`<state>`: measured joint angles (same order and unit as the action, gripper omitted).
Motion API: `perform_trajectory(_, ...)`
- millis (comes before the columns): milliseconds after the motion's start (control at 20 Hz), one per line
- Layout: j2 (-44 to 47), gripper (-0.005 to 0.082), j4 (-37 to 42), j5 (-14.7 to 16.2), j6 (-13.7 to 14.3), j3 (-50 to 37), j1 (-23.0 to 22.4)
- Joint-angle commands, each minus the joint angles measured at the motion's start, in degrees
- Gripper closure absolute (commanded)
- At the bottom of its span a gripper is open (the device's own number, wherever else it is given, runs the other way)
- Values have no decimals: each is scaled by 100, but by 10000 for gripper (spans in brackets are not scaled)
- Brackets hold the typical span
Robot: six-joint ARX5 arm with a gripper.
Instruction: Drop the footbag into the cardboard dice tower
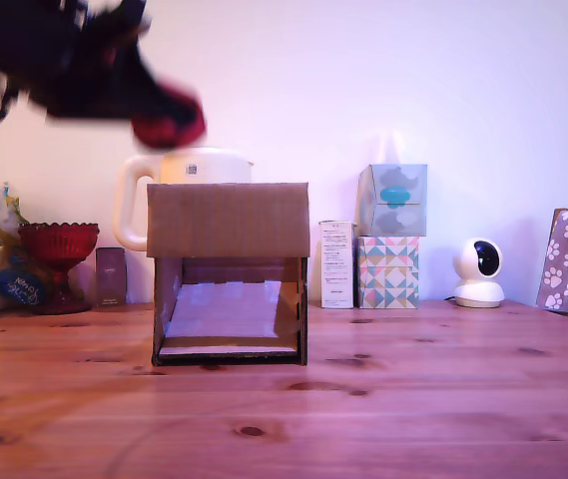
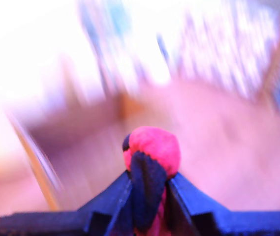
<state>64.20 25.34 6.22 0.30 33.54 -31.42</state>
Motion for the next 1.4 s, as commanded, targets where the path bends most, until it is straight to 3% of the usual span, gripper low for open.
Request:
perform_trajectory(0, 199, 679, 651, -153, 76, -35, 11)
perform_trajectory(100, 476, 679, 984, -223, 168, 109, 76)
perform_trajectory(200, 809, 679, 745, -214, 166, 511, 133)
perform_trajectory(400, 1582, 679, -476, -160, 166, 1729, 227)
perform_trajectory(600, 2356, 678, -2173, 186, 125, 3073, 398)
perform_trajectory(1000, 3215, 672, -3469, 496, 129, 4330, 621)
perform_trajectory(1050, 3220, 634, -3484, 494, 127, 4341, 632)
perform_trajectory(1100, 3220, 509, -3464, 494, 131, 4341, 636)
perform_trajectory(1200, 3220, 72, -3434, 492, 142, 4363, 647)
perform_trajectory(1250, 3220, -33, -3495, 490, 173, 4404, 647)
perform_trajectory(1350, 3209, 26, -3687, 492, 170, 4513, 640)
